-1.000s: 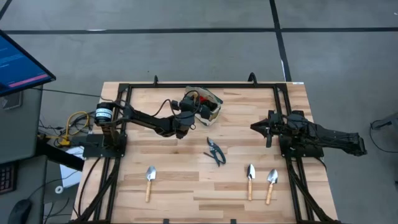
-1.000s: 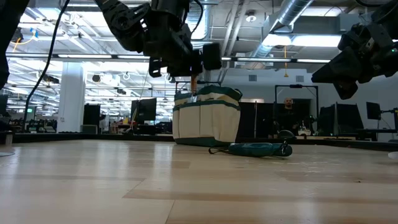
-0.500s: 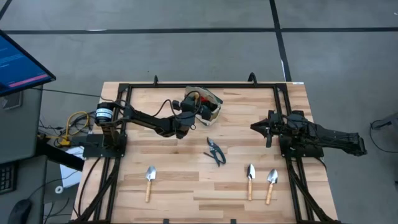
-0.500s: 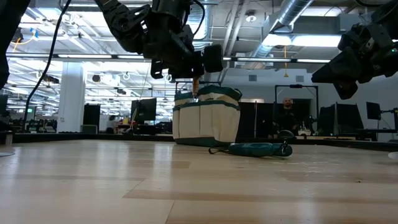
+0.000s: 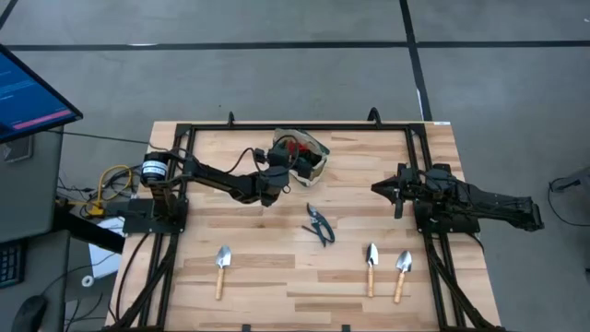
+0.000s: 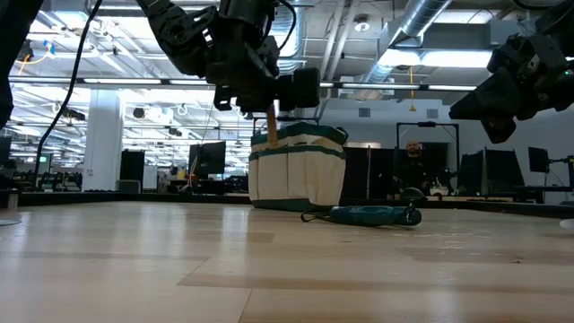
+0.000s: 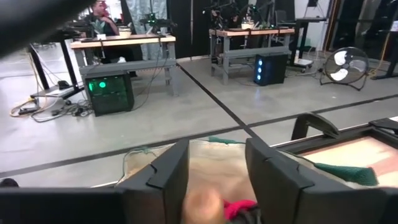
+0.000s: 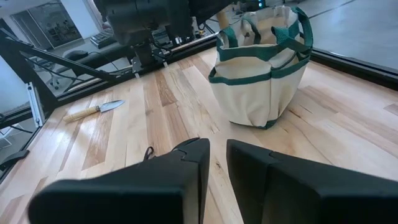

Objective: Pick & Place Garden tools in Gardening bag
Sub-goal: Put the brown trowel into the gardening bag, then put the green shear scissors into the gardening bag

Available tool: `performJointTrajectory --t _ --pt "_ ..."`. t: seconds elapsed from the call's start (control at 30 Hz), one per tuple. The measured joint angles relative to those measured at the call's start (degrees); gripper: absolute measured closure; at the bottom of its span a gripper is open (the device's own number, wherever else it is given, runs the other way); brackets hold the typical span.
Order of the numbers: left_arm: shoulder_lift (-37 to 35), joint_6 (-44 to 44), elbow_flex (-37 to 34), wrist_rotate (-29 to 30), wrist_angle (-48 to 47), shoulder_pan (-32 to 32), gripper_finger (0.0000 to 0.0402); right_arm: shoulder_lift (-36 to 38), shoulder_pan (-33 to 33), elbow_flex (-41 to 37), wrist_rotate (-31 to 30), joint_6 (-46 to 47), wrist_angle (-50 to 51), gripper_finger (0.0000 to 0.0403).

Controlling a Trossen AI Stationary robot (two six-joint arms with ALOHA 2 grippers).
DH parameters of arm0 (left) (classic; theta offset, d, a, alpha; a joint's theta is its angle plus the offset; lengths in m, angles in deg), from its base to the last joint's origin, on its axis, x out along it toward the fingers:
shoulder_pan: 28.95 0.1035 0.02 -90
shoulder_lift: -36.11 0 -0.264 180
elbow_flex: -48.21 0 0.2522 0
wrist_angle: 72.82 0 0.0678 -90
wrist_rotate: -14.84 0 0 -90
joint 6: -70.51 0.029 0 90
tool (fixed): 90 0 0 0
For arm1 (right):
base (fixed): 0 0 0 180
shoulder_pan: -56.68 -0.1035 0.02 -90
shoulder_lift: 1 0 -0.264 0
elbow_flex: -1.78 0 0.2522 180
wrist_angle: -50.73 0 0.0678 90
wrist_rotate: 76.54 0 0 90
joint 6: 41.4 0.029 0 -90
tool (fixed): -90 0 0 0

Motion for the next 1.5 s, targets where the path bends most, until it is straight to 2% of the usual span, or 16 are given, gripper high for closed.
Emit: performJointTrajectory --t 0.37,0.5,0.67,0.73,0.87,0.97,1.07,1.4,1.5 --pt "-2.9 8.5 -0.1 0.2 -0.1 -1.0 0.0217 0.0 0.0 0.0 0.0 0.0 -0.2 0.0352" --pt "-7.9 13.5 0.0 0.3 0.2 -1.9 0.0209 0.0 0.0 0.0 0.0 0.0 -0.5 0.0352" --pt "-15.9 26.0 0.0 0.5 -0.5 -5.7 0.0192 0.0 0.0 0.0 0.0 0.0 -0.4 0.0352" --pt "-19.5 28.6 0.0 1.9 -2.1 -8.1 0.0182 0.0 0.0 0.0 0.0 0.0 -0.5 0.0352" --pt "-25.5 30.4 0.1 9.6 -7.3 -15.4 0.0161 0.0 0.0 0.0 0.0 0.0 -0.5 0.0352" --pt "-28.1 30.5 0.1 15.9 -8.9 -21.6 0.0150 0.0 0.0 0.0 0.0 0.0 -0.5 0.0352" --pt "-29.3 29.9 0.1 18.8 -8.9 -27.9 0.0144 0.0 0.0 0.0 0.0 0.0 -0.5 0.0352" --pt "-30.2 12.6 0.1 19.6 -8.4 -47.0 0.0142 0.0 0.0 0.0 0.0 0.9 -7.3 0.0352" --pt "-30.2 5.9 0.1 16.7 -8.3 -50.6 0.0142 0.0 0.0 0.0 0.0 2.8 -9.8 0.0352"
